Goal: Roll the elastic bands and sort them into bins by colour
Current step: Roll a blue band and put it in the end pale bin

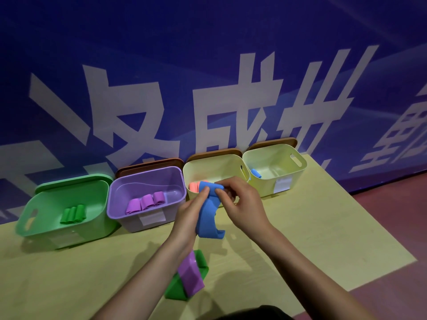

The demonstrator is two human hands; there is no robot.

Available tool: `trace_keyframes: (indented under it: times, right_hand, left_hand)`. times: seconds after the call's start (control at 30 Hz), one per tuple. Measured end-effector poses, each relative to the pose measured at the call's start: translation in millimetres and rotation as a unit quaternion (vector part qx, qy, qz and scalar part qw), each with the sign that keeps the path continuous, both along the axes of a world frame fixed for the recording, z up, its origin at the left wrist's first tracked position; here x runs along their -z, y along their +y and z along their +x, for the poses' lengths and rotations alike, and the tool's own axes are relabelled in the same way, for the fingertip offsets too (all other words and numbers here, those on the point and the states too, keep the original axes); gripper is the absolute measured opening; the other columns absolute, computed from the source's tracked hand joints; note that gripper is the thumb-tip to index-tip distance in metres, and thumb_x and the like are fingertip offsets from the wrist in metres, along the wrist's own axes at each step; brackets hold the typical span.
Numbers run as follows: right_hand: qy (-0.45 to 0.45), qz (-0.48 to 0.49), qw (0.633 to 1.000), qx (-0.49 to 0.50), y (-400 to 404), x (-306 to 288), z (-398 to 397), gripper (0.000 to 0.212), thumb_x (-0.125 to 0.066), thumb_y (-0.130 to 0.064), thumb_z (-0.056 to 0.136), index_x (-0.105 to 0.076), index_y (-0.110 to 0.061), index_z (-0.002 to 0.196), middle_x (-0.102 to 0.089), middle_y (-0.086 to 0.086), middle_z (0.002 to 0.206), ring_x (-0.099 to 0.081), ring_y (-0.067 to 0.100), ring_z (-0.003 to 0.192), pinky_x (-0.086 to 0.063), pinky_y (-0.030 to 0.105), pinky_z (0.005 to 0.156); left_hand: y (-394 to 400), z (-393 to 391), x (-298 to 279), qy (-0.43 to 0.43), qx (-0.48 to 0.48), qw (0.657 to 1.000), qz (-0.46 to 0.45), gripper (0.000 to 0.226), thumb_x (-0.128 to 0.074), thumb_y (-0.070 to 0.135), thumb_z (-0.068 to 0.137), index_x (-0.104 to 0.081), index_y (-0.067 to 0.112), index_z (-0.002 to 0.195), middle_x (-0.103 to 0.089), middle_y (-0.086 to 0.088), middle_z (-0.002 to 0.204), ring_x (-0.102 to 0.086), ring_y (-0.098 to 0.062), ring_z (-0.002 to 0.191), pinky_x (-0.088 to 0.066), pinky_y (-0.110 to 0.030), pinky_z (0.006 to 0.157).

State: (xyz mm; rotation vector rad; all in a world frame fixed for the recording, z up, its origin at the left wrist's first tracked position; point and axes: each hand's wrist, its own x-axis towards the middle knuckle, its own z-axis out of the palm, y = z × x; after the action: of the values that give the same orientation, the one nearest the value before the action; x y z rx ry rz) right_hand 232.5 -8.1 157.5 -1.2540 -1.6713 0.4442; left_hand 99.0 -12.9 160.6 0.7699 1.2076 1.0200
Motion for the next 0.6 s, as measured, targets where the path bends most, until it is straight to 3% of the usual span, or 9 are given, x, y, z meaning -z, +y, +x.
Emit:
trace_keyframes:
  times: [0.07,0.2,0.33,0.47,0.6]
  right_hand:
    - [-0.043,0.025,0.999,-0.004,0,3,3,0.012,-0.059,-0.016,0.088,-0.068,-0.015,0.096,-0.051,-0.019,0.077,-0.048,0.001,0.067,-0.038,0.011,0.064]
    - [-0.135,0.057,0.989,-0.007,1,9,11,0.02,-0.057,-0.02,0.089,-0.069,-0.014,0.103,-0.057,-0.003,0.08,-0.054,0.012,0.069,-0.05,0.033,0.06]
    - [-0.189,0.056,0.977,-0.077,3,10,17,0.032,-0.052,-0.027,0.09,-0.069,-0.022,0.116,-0.054,-0.003,0.091,-0.054,0.013,0.083,-0.048,0.029,0.068]
    - [-0.067,-0.005,0.991,-0.115,-1,8,18,0.032,-0.05,-0.028,0.094,-0.066,-0.021,0.122,-0.05,-0.007,0.098,-0.052,0.007,0.091,-0.043,0.019,0.08]
    - [0.078,-0.132,0.985,-0.078,-5,3,10,0.032,-0.055,-0.026,0.094,-0.062,-0.02,0.125,-0.057,-0.002,0.099,-0.055,0.004,0.089,-0.043,0.016,0.079]
  left_hand:
    - [0,1,1,0.008,-0.007,1.0,-0.004,0.028,-0.061,0.039,0.089,-0.069,0.012,0.09,-0.065,-0.001,0.067,-0.059,-0.016,0.065,-0.045,-0.03,0.066]
    - [1,5,2,-0.028,-0.015,0.999,-0.017,0.027,-0.056,0.038,0.093,-0.068,0.015,0.089,-0.068,-0.003,0.069,-0.062,-0.014,0.06,-0.048,-0.032,0.068]
    - [3,4,6,-0.037,-0.004,0.999,-0.02,0.028,-0.053,0.039,0.094,-0.068,0.015,0.089,-0.068,-0.002,0.069,-0.063,-0.011,0.06,-0.048,-0.03,0.067]
    - [3,2,7,-0.025,0.013,1.0,-0.01,0.029,-0.047,0.035,0.098,-0.068,0.015,0.093,-0.068,-0.003,0.075,-0.063,-0.013,0.065,-0.045,-0.029,0.067]
    - [1,1,7,-0.002,0.018,0.999,0.029,0.03,-0.047,0.031,0.098,-0.066,0.011,0.109,-0.072,-0.007,0.1,-0.067,-0.019,0.089,-0.049,-0.035,0.082]
